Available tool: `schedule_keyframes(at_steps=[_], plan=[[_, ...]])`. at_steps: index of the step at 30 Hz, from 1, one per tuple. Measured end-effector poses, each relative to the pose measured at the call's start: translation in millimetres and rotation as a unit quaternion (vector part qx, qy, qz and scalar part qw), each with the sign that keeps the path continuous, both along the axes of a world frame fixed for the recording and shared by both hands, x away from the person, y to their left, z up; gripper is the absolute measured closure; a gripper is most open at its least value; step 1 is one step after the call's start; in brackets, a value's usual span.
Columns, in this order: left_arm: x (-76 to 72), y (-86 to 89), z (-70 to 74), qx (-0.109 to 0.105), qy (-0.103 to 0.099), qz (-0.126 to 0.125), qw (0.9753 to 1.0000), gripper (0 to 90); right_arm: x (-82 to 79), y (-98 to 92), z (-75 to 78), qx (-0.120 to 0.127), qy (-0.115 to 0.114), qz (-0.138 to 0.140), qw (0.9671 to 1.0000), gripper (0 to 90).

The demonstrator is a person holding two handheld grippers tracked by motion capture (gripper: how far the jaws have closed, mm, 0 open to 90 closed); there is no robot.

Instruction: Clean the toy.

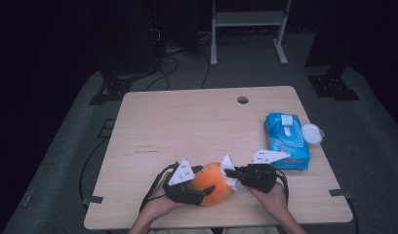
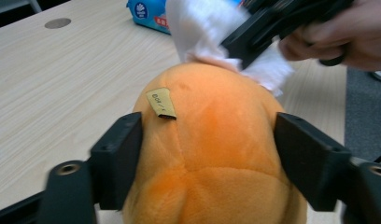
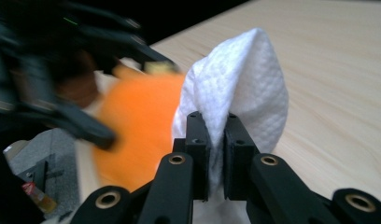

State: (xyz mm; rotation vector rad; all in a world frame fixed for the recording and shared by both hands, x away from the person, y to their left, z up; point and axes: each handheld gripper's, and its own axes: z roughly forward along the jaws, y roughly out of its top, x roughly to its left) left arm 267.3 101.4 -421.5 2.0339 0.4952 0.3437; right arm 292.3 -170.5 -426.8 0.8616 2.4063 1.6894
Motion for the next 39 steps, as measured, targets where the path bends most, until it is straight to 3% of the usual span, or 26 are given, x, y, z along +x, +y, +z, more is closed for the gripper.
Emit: schedule_keyframes(at_steps=[2, 4, 8, 10, 13, 17, 20, 22, 23, 25, 29, 32, 35, 37, 39], plan=[[-0.9, -3.2, -0.6, 0.002, -0.007, 0.006, 1.0000, 29.6, -8.3, 9.1, 8.1, 0.004, -0.019, 0.022, 0.9996, 82.0], [-1.4, -3.9, 2.7, 0.011, -0.008, 0.001, 0.9999, 27.8, -12.7, 16.3, 11.2, -0.013, -0.036, 0.026, 0.9989, 82.0], [1.8, 3.7, 5.7, -0.018, 0.020, 0.002, 0.9996, 17.0, -4.0, 8.8, 3.2, -0.022, -0.022, -0.004, 0.9995, 82.1], [2.7, 2.7, 2.6, -0.014, 0.029, 0.001, 0.9995, 17.6, 0.4, 3.1, 2.1, -0.010, -0.006, -0.016, 0.9998, 82.1], [0.0, -1.5, 0.8, 0.000, 0.009, 0.004, 1.0000, 28.3, -6.3, 7.2, 7.3, -0.010, -0.018, -0.009, 0.9998, 82.0], [-2.4, -3.6, 2.1, 0.007, -0.001, -0.003, 1.0000, 29.4, -17.4, 21.1, 16.7, -0.003, -0.044, 0.034, 0.9985, 82.0], [1.2, 2.5, 4.7, -0.014, 0.020, 0.001, 0.9997, 20.9, -12.5, 17.9, 14.9, -0.020, -0.042, 0.018, 0.9988, 82.1], [3.6, 4.1, 3.8, -0.016, 0.030, 0.009, 0.9994, 18.7, -5.9, 9.5, 10.3, -0.032, -0.037, -0.006, 0.9988, 82.1], [3.3, 3.0, 2.1, -0.014, 0.032, 0.008, 0.9994, 19.6, -3.2, 5.5, 7.7, -0.026, -0.026, -0.014, 0.9992, 82.1], [0.5, -0.9, 0.3, -0.002, 0.016, 0.010, 0.9998, 25.3, -4.1, 4.5, 7.1, -0.019, -0.020, -0.013, 0.9995, 82.1], [-5.6, -10.0, -0.1, 0.007, -0.007, -0.004, 0.9999, 28.4, -18.1, 22.8, 18.4, -0.009, -0.043, 0.026, 0.9987, 82.0], [-9.3, -13.4, -0.8, 0.010, -0.016, -0.019, 0.9996, 28.4, -21.2, 29.2, 22.7, -0.006, -0.052, 0.036, 0.9980, 82.1], [-10.1, -13.0, -0.2, 0.009, -0.020, -0.025, 0.9994, 29.6, -16.7, 22.5, 21.3, -0.013, -0.049, 0.023, 0.9985, 82.1], [-10.9, -13.2, -0.9, 0.012, -0.026, -0.032, 0.9991, 30.2, -10.4, 12.9, 18.6, -0.021, -0.041, -0.003, 0.9989, 82.1], [-11.5, -14.7, -0.8, 0.016, -0.030, -0.035, 0.9988, 30.7, -7.5, 7.6, 17.1, -0.015, -0.029, -0.012, 0.9994, 82.1]])
